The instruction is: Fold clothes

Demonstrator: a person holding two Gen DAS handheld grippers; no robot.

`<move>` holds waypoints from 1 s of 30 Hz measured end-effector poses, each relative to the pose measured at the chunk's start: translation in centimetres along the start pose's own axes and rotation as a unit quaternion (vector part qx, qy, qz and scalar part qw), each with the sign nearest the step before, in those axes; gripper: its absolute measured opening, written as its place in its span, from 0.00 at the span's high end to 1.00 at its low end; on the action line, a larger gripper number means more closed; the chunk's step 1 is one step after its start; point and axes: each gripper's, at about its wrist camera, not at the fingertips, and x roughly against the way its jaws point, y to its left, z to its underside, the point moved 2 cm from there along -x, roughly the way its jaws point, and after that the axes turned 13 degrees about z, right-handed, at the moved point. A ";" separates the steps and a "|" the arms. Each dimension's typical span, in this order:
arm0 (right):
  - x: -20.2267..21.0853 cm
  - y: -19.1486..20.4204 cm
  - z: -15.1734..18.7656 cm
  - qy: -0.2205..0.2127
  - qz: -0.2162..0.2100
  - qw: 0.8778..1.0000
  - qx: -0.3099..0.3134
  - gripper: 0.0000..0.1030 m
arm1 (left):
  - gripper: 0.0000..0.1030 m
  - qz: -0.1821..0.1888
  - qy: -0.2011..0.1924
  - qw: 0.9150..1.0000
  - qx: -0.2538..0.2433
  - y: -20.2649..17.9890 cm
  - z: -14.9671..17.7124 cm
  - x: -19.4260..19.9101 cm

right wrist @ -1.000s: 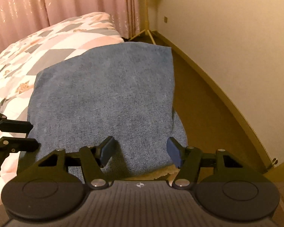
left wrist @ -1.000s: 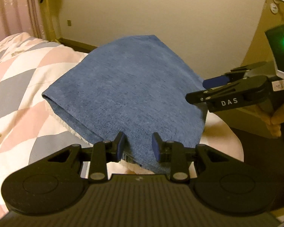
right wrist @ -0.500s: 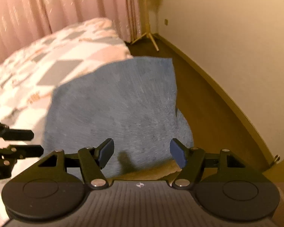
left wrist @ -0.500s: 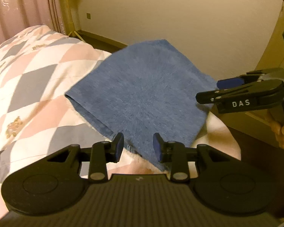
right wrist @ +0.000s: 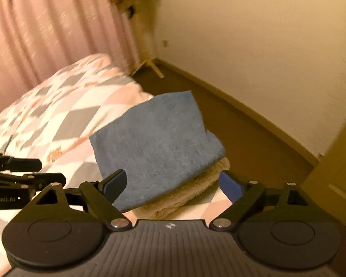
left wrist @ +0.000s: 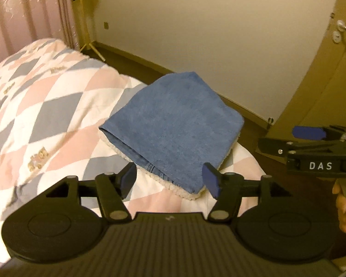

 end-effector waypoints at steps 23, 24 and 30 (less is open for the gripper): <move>22.3 11.7 9.1 -0.062 0.112 0.986 -0.110 0.00 | 0.04 -0.024 -0.034 0.998 -0.043 3.4 7.5 22.0; 22.9 12.0 9.3 -0.065 0.119 0.985 -0.108 0.00 | 0.04 -0.027 -0.034 0.998 -0.045 3.4 7.7 22.6; 25.3 13.1 9.2 -0.089 0.174 0.976 -0.099 0.00 | 0.01 -0.042 -0.043 0.996 -0.059 3.0 8.3 25.1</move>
